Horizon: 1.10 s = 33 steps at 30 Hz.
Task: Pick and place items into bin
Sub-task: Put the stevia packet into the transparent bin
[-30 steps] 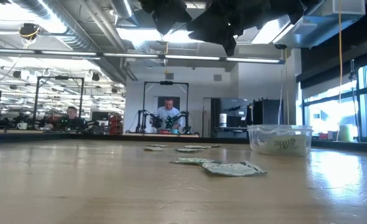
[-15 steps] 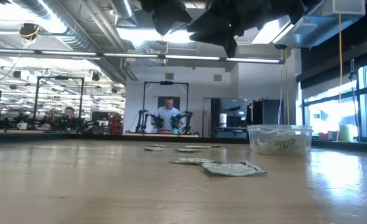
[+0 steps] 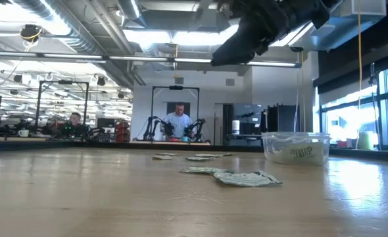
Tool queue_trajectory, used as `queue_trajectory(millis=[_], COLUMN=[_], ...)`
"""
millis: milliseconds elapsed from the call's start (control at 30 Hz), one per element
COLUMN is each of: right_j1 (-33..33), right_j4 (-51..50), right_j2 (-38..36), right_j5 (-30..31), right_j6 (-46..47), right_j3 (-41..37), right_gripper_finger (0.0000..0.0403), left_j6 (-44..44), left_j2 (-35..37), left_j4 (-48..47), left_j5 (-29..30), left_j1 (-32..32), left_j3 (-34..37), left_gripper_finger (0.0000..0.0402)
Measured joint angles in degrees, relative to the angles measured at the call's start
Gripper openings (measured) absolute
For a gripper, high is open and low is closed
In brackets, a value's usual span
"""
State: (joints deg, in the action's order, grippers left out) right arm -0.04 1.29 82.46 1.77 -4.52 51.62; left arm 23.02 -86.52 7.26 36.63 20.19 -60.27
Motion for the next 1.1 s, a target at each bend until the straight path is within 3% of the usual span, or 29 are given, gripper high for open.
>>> queue_trajectory(millis=[167,400,767,1100], right_j1=[2.54,8.01,12.65,13.86], right_j4=[1.67,10.67,12.95,16.04], right_j2=[0.0,-0.02,-0.02,-0.04], right_j5=[0.06,-0.1,-0.03,-0.01], right_j6=[-11.01,-17.45,-14.55,-13.07], right_j3=[0.0,0.0,0.0,0.02], right_gripper_finger=[0.0222,0.0225,0.0225,0.0198], left_j6=[-7.47,-9.12,-6.84,-6.01], left_j2=[5.12,5.64,4.87,4.5], left_j4=[-4.39,-3.82,-2.75,-2.24], left_j5=[-17.81,-44.8,-52.28,-51.81], left_j1=[-2.95,-9.24,-11.85,-11.8], left_j3=[0.0,0.0,0.0,0.0], left_gripper_finger=[0.0001,0.0002,0.0002,0.0002])
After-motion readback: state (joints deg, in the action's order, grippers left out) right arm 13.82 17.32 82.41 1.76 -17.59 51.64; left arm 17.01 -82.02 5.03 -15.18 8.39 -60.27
